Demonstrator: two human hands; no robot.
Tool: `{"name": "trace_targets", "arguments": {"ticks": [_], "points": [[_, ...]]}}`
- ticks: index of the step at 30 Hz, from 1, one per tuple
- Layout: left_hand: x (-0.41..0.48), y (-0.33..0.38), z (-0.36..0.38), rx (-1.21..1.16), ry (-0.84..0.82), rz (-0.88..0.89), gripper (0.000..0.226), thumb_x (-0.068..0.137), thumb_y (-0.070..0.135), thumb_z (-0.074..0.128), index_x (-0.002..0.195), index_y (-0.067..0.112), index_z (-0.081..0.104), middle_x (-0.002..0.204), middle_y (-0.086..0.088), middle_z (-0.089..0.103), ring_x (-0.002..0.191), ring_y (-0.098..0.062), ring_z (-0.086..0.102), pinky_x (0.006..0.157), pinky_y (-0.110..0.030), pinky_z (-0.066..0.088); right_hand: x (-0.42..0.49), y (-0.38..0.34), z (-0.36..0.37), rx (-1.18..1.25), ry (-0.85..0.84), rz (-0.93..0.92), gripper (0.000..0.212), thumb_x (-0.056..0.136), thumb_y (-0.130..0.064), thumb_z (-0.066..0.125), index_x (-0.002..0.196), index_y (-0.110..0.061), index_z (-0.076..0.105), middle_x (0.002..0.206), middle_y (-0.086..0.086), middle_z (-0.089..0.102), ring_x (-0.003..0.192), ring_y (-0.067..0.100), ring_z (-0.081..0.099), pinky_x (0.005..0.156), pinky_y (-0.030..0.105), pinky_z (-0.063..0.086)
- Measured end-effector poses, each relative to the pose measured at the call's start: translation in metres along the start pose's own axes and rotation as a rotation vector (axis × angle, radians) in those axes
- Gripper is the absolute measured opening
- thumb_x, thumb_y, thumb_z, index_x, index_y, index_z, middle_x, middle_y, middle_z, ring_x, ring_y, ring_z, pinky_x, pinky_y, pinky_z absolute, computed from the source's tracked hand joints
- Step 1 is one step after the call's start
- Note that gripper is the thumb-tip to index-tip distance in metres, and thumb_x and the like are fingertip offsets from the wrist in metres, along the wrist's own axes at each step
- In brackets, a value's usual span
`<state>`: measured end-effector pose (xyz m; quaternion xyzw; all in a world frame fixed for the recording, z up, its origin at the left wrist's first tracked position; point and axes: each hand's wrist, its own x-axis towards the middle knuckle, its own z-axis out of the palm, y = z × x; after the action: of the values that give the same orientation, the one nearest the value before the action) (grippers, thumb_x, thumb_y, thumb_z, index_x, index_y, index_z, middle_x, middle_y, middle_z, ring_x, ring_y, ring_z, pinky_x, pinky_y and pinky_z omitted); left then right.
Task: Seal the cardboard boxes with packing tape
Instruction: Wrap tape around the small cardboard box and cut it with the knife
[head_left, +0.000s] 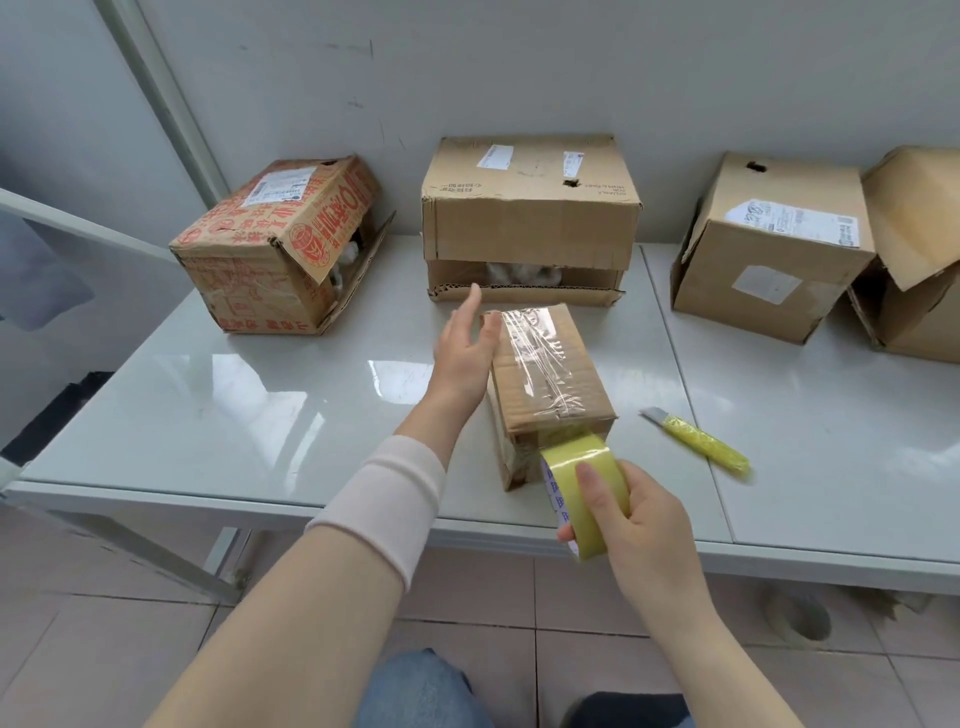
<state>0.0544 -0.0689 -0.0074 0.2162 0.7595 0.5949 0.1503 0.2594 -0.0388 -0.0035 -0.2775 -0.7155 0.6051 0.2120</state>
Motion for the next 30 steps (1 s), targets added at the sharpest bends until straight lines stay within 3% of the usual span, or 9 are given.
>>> {"name": "trace_targets", "arguments": {"ticks": [2, 5, 9, 17, 22, 24, 27, 28, 30], "points": [[-0.012, 0.009, -0.004, 0.233, 0.006, 0.241, 0.056, 0.096, 0.043, 0.046, 0.146, 0.022, 0.032, 0.157, -0.009, 0.017, 0.147, -0.022, 0.005, 0.119, -0.038, 0.005, 0.003, 0.001, 0.002, 0.000, 0.013, 0.006, 0.034, 0.077, -0.049, 0.045, 0.082, -0.018, 0.058, 0.069, 0.006, 0.065, 0.053, 0.005, 0.064, 0.050, 0.019, 0.050], [-0.027, 0.023, -0.001, 0.476, -0.260, 0.523, 0.052, 0.093, 0.049, 0.047, 0.138, 0.023, 0.047, 0.155, -0.001, 0.025, 0.147, -0.016, 0.003, 0.116, -0.031, -0.002, 0.015, 0.001, 0.006, 0.000, 0.013, 0.004, 0.025, 0.087, -0.041, 0.047, 0.084, -0.018, 0.057, 0.074, 0.006, 0.065, 0.056, 0.005, 0.065, 0.052, 0.021, 0.051], [-0.013, 0.016, -0.001, 0.778, -0.383, 0.535, 0.046, 0.095, 0.043, 0.047, 0.140, 0.033, 0.043, 0.154, 0.010, 0.028, 0.145, -0.008, 0.011, 0.113, -0.021, 0.005, 0.029, 0.002, 0.010, -0.036, -0.079, 0.006, 0.017, 0.094, -0.033, 0.046, 0.085, -0.021, 0.054, 0.074, 0.001, 0.068, 0.060, 0.002, 0.064, 0.056, 0.015, 0.049], [0.006, 0.011, -0.002, 0.676, -0.403, 0.506, 0.042, 0.093, 0.040, 0.055, 0.134, 0.035, 0.050, 0.150, 0.011, 0.036, 0.144, -0.007, 0.018, 0.117, -0.031, 0.012, 0.022, -0.003, 0.002, -0.016, -0.082, 0.201, 0.033, 0.095, -0.039, 0.046, 0.087, -0.009, 0.058, 0.056, -0.003, 0.069, 0.051, 0.006, 0.062, 0.052, 0.019, 0.050], [0.008, 0.012, -0.003, 0.664, -0.432, 0.512, 0.044, 0.093, 0.039, 0.055, 0.135, 0.029, 0.050, 0.152, 0.006, 0.033, 0.145, -0.009, 0.013, 0.118, -0.032, 0.011, 0.021, -0.004, 0.010, -0.032, -0.058, 0.284, 0.029, 0.095, -0.040, 0.047, 0.086, -0.013, 0.054, 0.054, -0.003, 0.067, 0.056, 0.013, 0.063, 0.061, 0.031, 0.053], [-0.004, 0.015, -0.001, 0.480, -0.272, 0.533, 0.044, 0.092, 0.037, 0.055, 0.132, 0.018, 0.054, 0.148, 0.000, 0.040, 0.141, -0.008, 0.019, 0.117, -0.030, 0.014, 0.022, -0.005, 0.009, -0.018, -0.059, 0.308, 0.027, 0.095, -0.040, 0.047, 0.085, -0.015, 0.053, 0.056, -0.003, 0.067, 0.056, 0.014, 0.063, 0.062, 0.031, 0.053], [-0.049, 0.014, 0.001, 0.179, 0.361, 0.432, 0.021, 0.094, 0.033, 0.054, 0.101, 0.014, 0.060, 0.104, 0.002, 0.061, 0.103, -0.009, 0.051, 0.094, -0.023, 0.037, 0.022, -0.006, 0.007, -0.012, -0.088, 0.345, 0.028, 0.095, -0.039, 0.046, 0.090, -0.012, 0.054, 0.061, 0.001, 0.068, 0.056, 0.015, 0.062, 0.063, 0.032, 0.053], [-0.068, 0.014, 0.003, 0.098, 0.436, 0.279, 0.014, 0.094, 0.030, 0.055, 0.094, 0.015, 0.055, 0.091, 0.006, 0.057, 0.087, -0.008, 0.051, 0.081, -0.021, 0.040, 0.022, -0.007, 0.006, -0.013, -0.099, 0.351, 0.030, 0.096, -0.039, 0.045, 0.093, -0.010, 0.054, 0.062, 0.002, 0.068, 0.055, 0.014, 0.061, 0.061, 0.030, 0.053], [-0.095, 0.006, 0.011, -0.016, 0.280, -0.053, 0.017, 0.093, 0.031, 0.057, 0.092, 0.015, 0.052, 0.085, 0.007, 0.055, 0.078, -0.003, 0.051, 0.066, -0.011, 0.040, 0.024, -0.009, 0.004, -0.046, -0.113, 0.356, 0.035, 0.097, -0.040, 0.040, 0.096, -0.008, 0.054, 0.064, 0.001, 0.067, 0.050, 0.009, 0.060, 0.053, 0.020, 0.051]]}}
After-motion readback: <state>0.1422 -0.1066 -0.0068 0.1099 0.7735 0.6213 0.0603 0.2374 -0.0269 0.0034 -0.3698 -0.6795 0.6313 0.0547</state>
